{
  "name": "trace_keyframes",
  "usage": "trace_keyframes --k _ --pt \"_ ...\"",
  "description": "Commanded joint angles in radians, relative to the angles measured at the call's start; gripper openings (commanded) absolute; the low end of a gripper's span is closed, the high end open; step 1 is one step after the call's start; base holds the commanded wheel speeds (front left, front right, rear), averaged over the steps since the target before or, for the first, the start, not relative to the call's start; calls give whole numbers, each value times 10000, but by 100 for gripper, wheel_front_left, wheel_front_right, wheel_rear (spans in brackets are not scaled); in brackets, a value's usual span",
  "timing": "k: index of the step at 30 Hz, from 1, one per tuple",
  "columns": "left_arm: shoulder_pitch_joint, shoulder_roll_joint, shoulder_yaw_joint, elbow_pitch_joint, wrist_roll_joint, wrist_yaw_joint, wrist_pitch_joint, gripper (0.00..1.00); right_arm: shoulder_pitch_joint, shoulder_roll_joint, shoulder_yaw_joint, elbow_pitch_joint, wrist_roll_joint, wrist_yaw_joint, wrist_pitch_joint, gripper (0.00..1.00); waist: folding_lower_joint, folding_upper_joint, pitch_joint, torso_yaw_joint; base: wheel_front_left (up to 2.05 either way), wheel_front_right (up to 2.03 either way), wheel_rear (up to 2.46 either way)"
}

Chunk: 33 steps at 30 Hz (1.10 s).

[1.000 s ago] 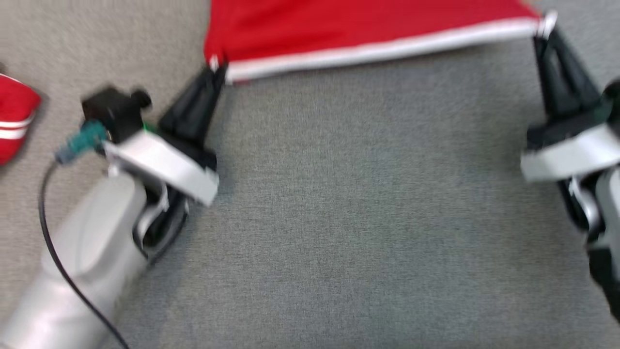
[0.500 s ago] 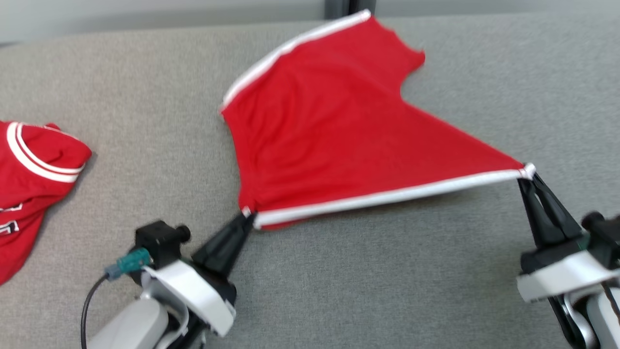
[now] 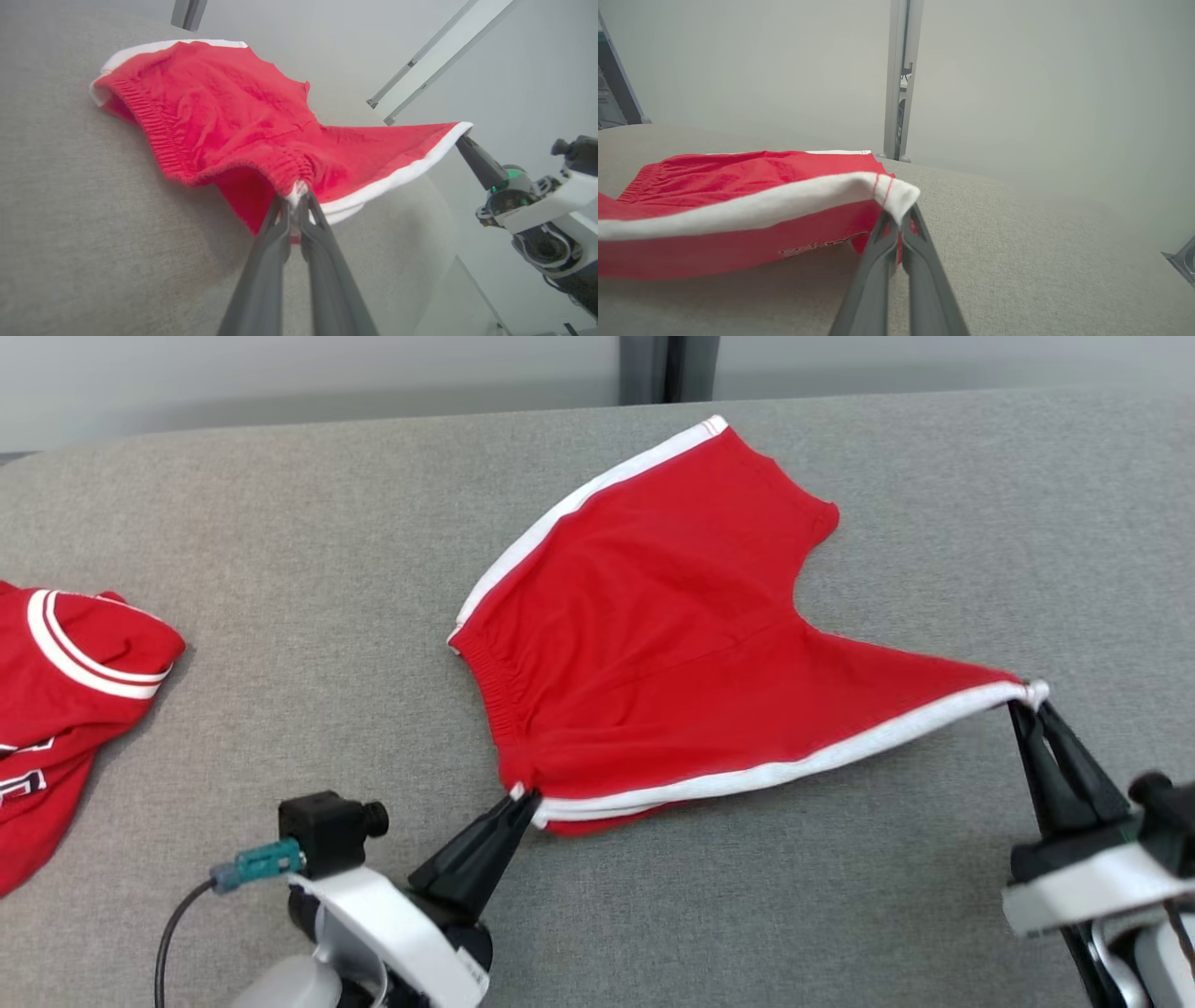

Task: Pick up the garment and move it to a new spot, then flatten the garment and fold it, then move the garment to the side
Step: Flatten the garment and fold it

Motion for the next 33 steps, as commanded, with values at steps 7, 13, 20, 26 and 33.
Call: trace_keyframes --k 7,13,20,26,33 --pt "-1133 -1216 886 645 -1715 -101 114 0 -2910 91 225 2201 -250 -2 -15 0 0 -1 741 738 0 0 0" --pt "-2331 -2065 1242 1704 -2070 -142 -28 0 -5237 -196 738 4015 -434 -2 -15 0 0 -1 1493 1337 0 0 0" --pt "-3701 -2860 1462 2856 -2332 -379 -223 0 -7868 -337 1599 6398 -251 -3 70 0 0 -1 2455 1842 0 0 0" --pt "-4546 -3155 1485 3621 -2209 -487 -468 0 -9467 -108 2364 7700 -56 -2 41 0 0 -1 2927 2055 0 0 0" --pt "-5363 -3411 1435 4322 -2144 -545 -794 0 -10956 -16 3132 9085 75 -2 -17 0 0 -1 3250 2365 0 0 0"
